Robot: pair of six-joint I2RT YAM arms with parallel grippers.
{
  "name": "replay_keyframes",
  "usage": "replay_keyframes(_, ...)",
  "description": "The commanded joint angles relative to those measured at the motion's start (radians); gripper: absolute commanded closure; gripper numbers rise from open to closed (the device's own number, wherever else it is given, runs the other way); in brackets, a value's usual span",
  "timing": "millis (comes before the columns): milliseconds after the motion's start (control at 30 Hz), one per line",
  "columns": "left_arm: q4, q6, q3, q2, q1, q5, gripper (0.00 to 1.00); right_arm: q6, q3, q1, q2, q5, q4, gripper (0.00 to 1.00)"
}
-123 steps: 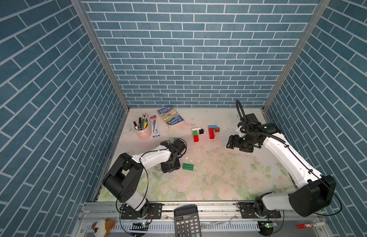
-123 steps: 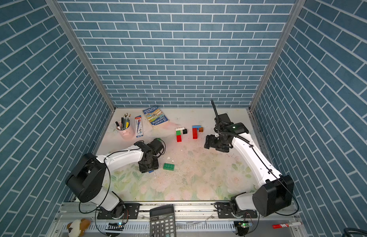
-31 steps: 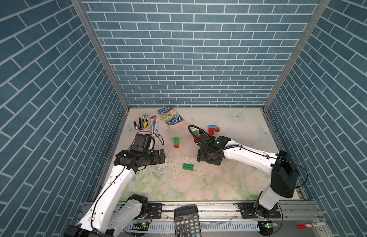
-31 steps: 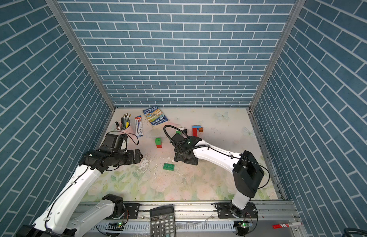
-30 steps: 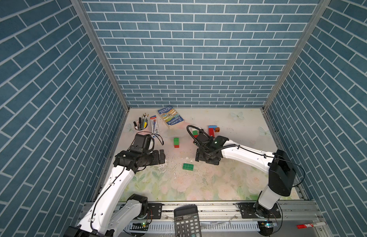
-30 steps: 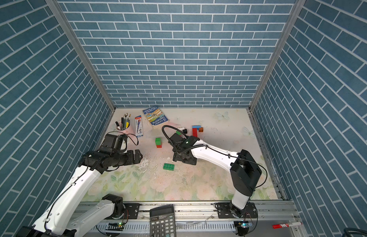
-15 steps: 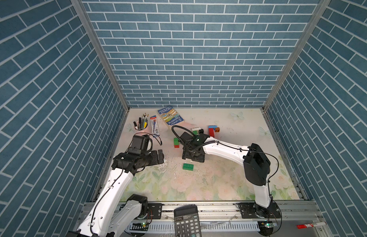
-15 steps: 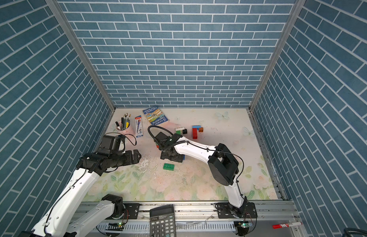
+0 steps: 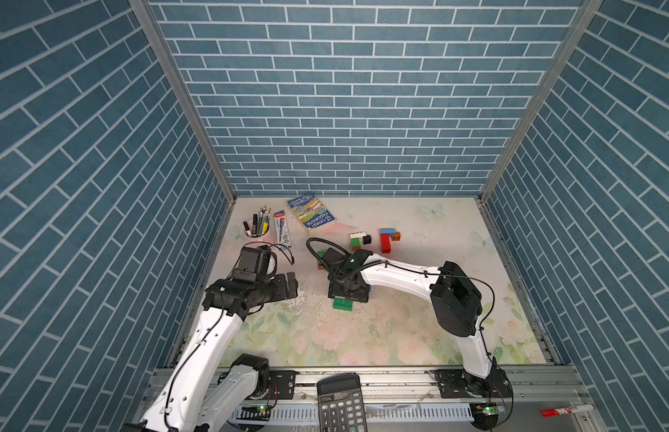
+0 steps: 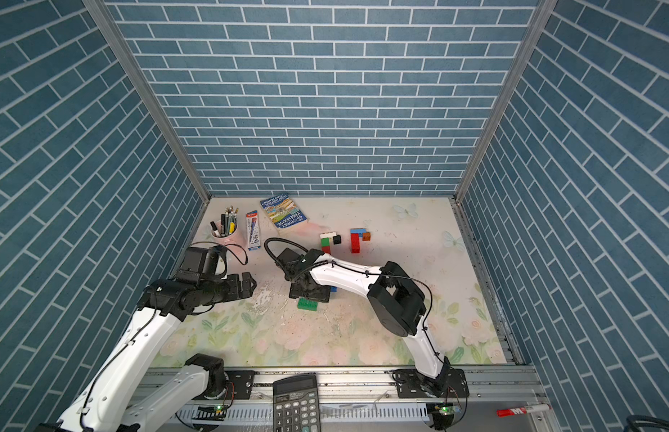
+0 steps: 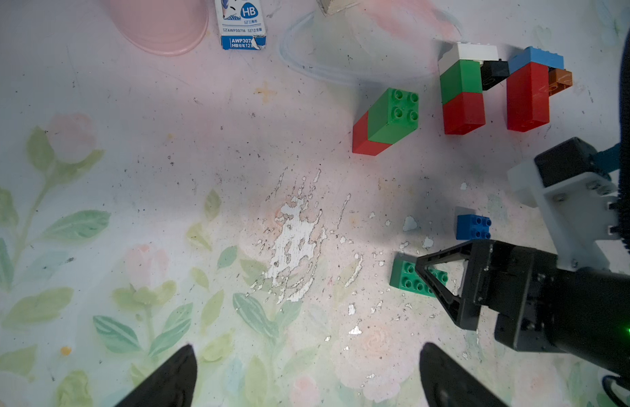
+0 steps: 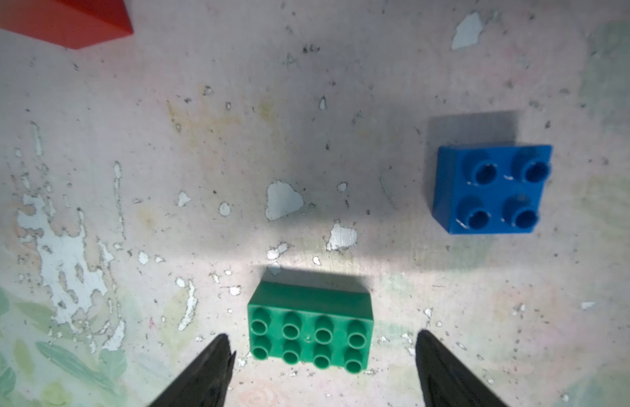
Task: Assemble the letter r with lego
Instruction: Pick up the lego brick from the center of the board.
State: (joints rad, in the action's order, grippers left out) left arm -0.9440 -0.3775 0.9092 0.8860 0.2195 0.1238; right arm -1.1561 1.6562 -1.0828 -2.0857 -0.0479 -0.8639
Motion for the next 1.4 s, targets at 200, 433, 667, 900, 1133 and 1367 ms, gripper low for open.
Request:
replay_keyframes(200, 0.009, -0.004, -0.013, -0.013, -0.011, -0.022, 0.0, -0.035, 0.018, -0.013, -0.035, 0.023, -0.033, 0.17)
replay_keyframes(433, 0.011, -0.005, -0.015, -0.015, -0.016, -0.024, 0.01, -0.037, 0.035, -0.016, -0.056, 0.028, -0.067, 0.21)
replay_keyframes(667, 0.013, -0.005, -0.018, -0.013, -0.019, -0.023, 0.0, -0.034, 0.049, -0.018, -0.069, 0.036, -0.084, 0.23)
replay_keyframes(900, 0.012, -0.005, -0.018, -0.018, -0.02, -0.026, 0.0, -0.021, 0.063, -0.02, -0.079, 0.046, -0.095, 0.23)
replay_keyframes(1133, 0.011, -0.005, -0.018, -0.021, -0.021, -0.027, 0.0, -0.021, 0.063, -0.021, -0.084, 0.049, -0.094, 0.28)
replay_keyframes(1367, 0.011, -0.005, -0.018, -0.027, -0.021, -0.03, 0.0, -0.013, 0.063, -0.022, -0.09, 0.059, -0.087, 0.33)
